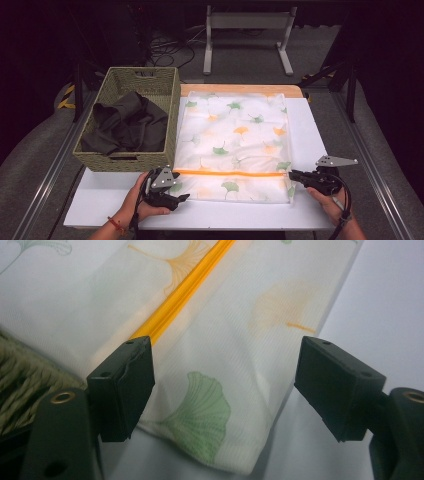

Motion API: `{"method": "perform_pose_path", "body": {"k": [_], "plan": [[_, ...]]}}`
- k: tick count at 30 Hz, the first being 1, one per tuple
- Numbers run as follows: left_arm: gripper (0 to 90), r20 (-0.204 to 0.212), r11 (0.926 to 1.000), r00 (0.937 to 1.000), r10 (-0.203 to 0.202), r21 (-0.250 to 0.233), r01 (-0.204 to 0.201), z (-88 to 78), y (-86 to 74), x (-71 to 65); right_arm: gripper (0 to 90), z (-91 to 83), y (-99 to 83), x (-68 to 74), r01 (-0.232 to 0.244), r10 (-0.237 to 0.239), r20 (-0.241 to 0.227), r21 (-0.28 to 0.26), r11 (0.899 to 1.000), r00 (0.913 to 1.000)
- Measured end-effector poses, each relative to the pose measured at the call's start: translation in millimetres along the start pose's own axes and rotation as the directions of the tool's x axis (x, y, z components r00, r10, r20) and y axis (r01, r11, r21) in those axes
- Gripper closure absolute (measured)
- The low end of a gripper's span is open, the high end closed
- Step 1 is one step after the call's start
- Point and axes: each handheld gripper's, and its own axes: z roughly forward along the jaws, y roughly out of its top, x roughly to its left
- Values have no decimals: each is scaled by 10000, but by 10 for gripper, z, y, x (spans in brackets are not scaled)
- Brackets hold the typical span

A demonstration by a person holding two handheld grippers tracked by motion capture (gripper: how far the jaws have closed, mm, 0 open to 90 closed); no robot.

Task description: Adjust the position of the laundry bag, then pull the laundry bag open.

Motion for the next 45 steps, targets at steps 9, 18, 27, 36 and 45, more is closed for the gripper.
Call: {"method": "perform_pose_path", "body": {"k": [9,18,27,36,45], "plan": [[261,240,9990,9991,341,-294,-334,40,149,-30,840,-15,27,40,258,-258,132,31,9997,9996],[301,781,9952,9930,881,-507,-843,164,445,-114,839,-12,58,85,421,-422,273,52,9991,9987],[626,1614,9762,9630,2158,-124,-2166,532,887,-323,839,-36,73,110,532,-531,282,-25,9986,9982],[783,2757,9656,9264,2565,-320,-2579,1169,1442,-618,839,-78,87,164,635,-632,168,-164,9978,9979],[900,2924,9649,9210,2575,-274,-2611,1489,1690,-714,839,-88,110,240,833,-832,62,-236,9962,9965]]}}
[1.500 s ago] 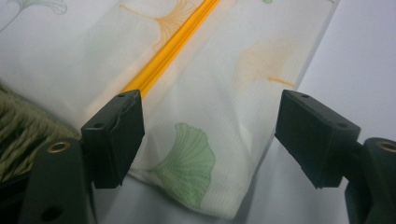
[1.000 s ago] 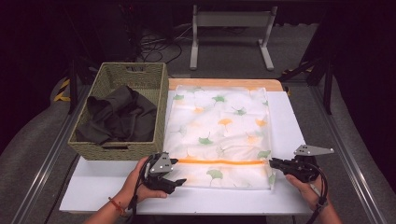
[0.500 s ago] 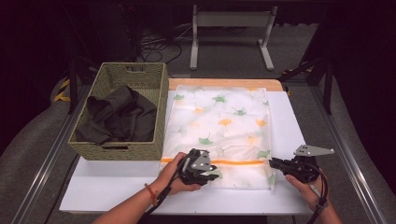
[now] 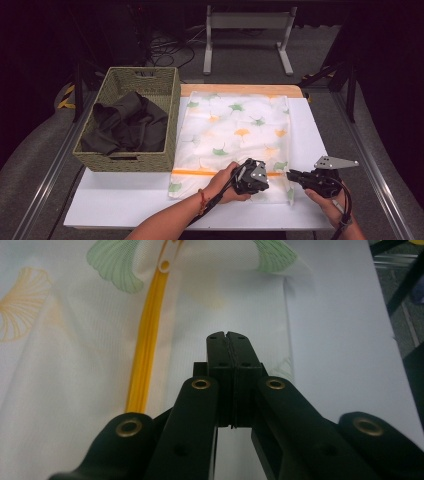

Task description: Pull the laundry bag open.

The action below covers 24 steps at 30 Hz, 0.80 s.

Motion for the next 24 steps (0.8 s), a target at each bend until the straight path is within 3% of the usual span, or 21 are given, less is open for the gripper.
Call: {"method": "perform_pose_path", "body": {"k": [6,11,20,24], "plan": [[899,-227,9995,9995,-207,-260,202,95,102,84,839,-4,15,30,86,-87,-247,-79,9999,9997],[888,-189,9970,9979,-614,-485,604,160,126,163,838,-13,11,31,18,-27,-481,-172,9999,9988],[877,3,9968,9984,-566,-572,565,234,163,207,839,-3,5,35,30,-39,-585,-150,9999,9983],[860,130,9946,9971,-754,-705,761,237,142,229,838,-7,3,30,12,-22,-571,-171,9999,9984]]}}
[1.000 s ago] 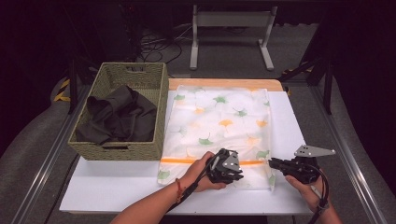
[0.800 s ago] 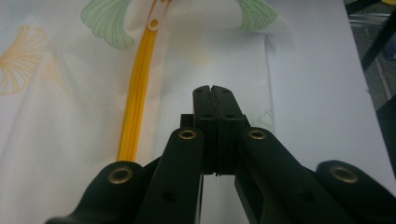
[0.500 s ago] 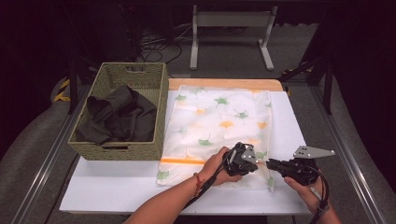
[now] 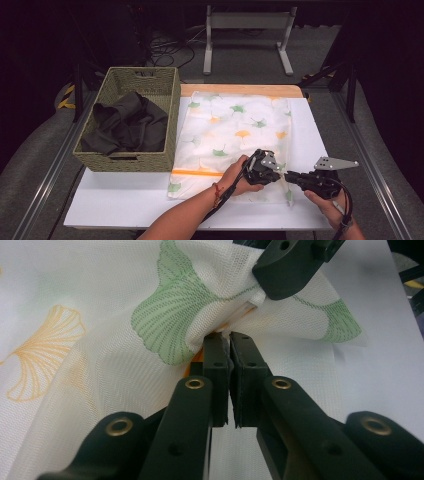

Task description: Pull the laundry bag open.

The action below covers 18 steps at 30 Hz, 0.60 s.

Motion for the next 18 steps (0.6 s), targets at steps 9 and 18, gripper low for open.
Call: {"method": "perform_pose_path", "body": {"k": [9,18], "plan": [[785,566,9990,9984,-36,-433,60,-15,-3,8,838,-6,-7,-14,-12,12,-60,-34,10000,10000],[817,684,9981,9974,-246,-552,284,-8,15,-6,837,12,-12,-10,28,-28,20,45,10000,10000]]}}
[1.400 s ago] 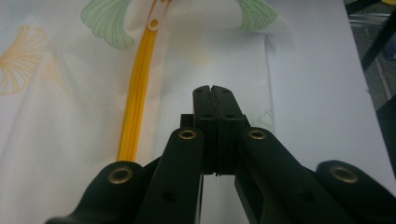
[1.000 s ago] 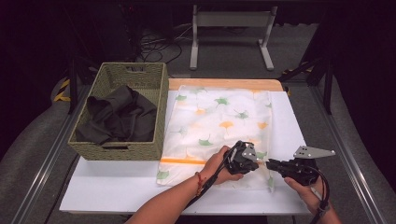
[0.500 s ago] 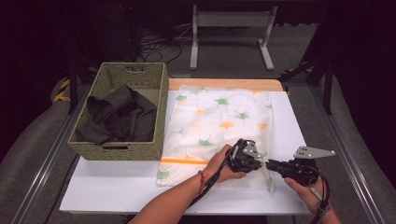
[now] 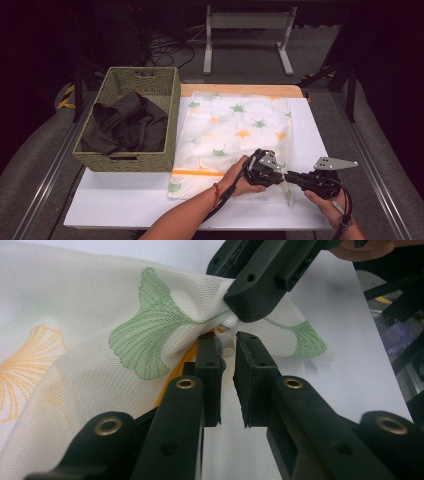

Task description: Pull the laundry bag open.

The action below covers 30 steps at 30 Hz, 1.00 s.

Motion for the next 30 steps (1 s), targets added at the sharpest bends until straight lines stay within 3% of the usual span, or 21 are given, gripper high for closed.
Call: {"method": "perform_pose_path", "body": {"k": [4,9,12,15,30], "plan": [[794,183,9996,9996,-192,-220,196,7,-12,19,838,-6,-4,-7,-72,72,-69,-128,9999,10000],[796,43,9989,9994,-333,-339,334,21,-24,2,838,-4,-12,-15,-172,171,-92,-154,9997,9998],[876,-133,9990,9994,-311,-328,306,25,-29,-5,838,-7,-15,-15,-133,132,-75,-148,9998,9999],[898,-198,9996,9996,-200,-227,195,31,-22,-22,838,-1,-16,-11,-108,107,-33,-97,9999,9999],[895,176,9980,9987,-475,-417,482,3,-47,9,838,-4,-26,-6,-67,64,-177,-177,9998,9998]]}}
